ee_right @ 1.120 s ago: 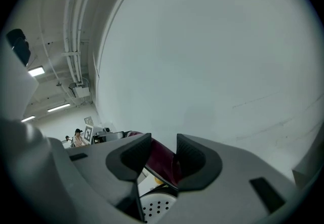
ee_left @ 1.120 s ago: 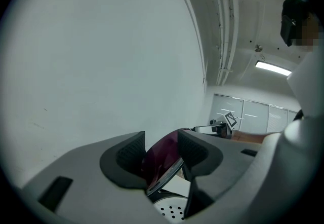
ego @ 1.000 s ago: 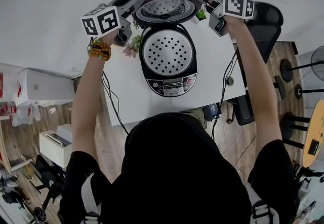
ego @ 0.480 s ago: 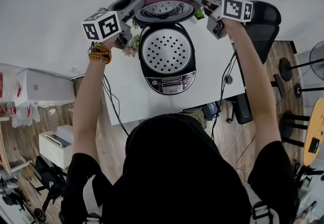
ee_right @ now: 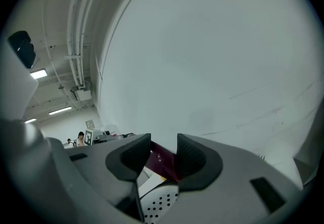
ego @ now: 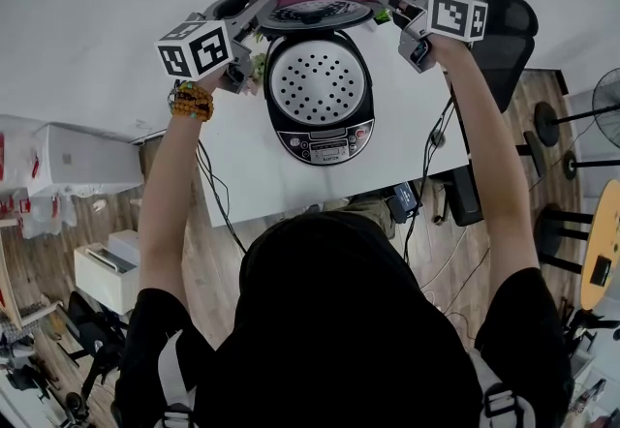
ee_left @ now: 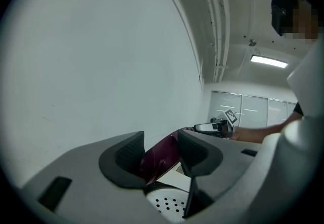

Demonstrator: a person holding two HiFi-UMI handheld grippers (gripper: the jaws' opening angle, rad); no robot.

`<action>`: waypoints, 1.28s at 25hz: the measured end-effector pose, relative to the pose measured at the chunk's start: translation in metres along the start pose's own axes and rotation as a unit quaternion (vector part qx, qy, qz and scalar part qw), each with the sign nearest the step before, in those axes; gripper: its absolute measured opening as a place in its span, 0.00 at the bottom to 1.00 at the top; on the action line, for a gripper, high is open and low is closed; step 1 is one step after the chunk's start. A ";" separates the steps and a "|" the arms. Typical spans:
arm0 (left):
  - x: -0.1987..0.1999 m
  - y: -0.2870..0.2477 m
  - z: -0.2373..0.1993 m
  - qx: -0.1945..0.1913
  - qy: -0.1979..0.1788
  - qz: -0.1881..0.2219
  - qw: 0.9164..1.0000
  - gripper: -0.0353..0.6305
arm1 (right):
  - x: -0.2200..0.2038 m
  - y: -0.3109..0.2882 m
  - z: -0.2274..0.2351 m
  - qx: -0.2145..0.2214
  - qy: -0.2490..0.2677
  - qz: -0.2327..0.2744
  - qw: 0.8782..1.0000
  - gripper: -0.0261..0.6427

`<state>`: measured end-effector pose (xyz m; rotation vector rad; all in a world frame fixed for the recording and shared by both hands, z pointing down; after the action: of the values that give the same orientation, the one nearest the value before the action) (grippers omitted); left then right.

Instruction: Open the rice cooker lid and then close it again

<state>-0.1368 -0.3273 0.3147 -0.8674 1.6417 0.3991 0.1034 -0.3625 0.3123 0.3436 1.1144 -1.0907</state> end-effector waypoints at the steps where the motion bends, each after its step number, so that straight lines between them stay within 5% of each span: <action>1: -0.002 0.001 0.002 0.001 0.000 -0.001 1.000 0.35 | -0.003 0.001 -0.001 -0.001 0.002 -0.001 1.000 0.29; 32: -0.048 0.029 0.043 0.001 -0.007 -0.023 1.000 0.36 | -0.062 0.032 -0.027 0.010 0.002 0.002 1.000 0.30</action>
<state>-0.1257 -0.2631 0.3430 -0.8970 1.6061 0.3702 0.1142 -0.2958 0.3440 0.3631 1.1072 -1.0984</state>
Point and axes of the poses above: the fingertips, and each gripper's own axes: y backward along the fingers, z to its right, x out of its top, the point moved 4 cm from there along y, backward along the fingers, and after that the axes turned 8 degrees about -z, right-handed, at the moved point
